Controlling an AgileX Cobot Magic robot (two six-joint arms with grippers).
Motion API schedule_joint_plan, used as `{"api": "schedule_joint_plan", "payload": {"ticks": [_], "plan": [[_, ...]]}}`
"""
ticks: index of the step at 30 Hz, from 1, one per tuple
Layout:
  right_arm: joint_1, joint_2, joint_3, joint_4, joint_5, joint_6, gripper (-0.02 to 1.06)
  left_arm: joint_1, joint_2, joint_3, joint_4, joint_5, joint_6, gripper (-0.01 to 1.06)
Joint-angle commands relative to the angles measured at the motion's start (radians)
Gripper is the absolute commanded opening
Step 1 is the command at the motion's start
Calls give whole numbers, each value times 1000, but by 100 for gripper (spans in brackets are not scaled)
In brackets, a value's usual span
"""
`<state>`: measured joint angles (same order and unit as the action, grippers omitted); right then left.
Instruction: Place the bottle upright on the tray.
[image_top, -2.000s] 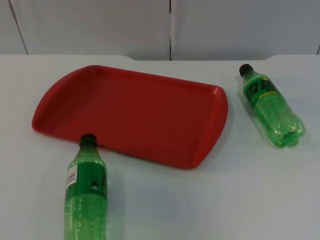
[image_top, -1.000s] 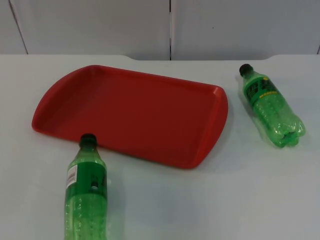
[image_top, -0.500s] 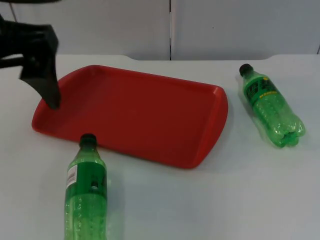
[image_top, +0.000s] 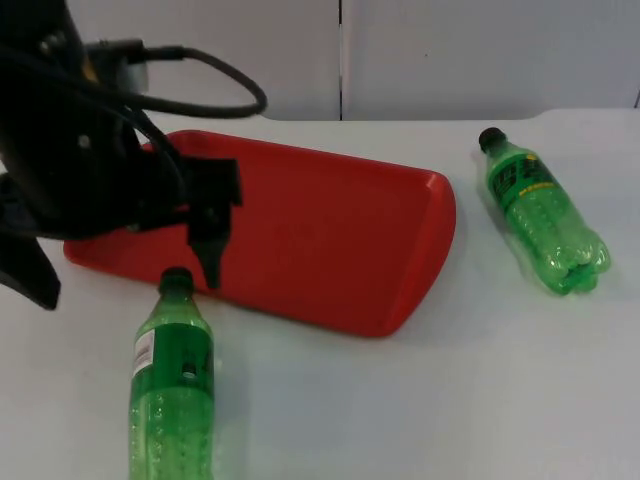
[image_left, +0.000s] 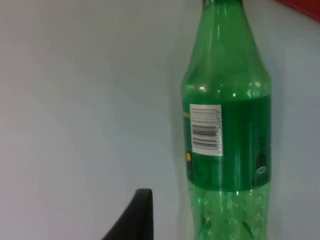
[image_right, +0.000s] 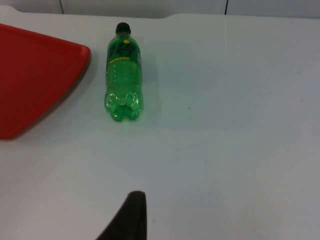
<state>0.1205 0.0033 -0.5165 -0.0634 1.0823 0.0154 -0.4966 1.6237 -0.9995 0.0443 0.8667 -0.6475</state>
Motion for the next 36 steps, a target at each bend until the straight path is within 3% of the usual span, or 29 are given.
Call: {"api": "schedule_joint_plan", "payload": {"ticks": [1,7,22,31,36], "plan": [[-8,-3,2,-5,-5,0,104,-26,30,-2,-7,-33,-29,105],[-8,-3,2,-5,-5,0,104,-51,107,-2,-8,-145,-72,105],[-8,-3,2,-5,-5,0,104,-49,213,-2,157,-161,-196,105],[-8,-3,2,-5,-5,0,104,-36,303,-2,149,-258,-185,105],[-8,-3,2,-5,-5,0,104,2,326,-2,98,-284,-111,105]]}}
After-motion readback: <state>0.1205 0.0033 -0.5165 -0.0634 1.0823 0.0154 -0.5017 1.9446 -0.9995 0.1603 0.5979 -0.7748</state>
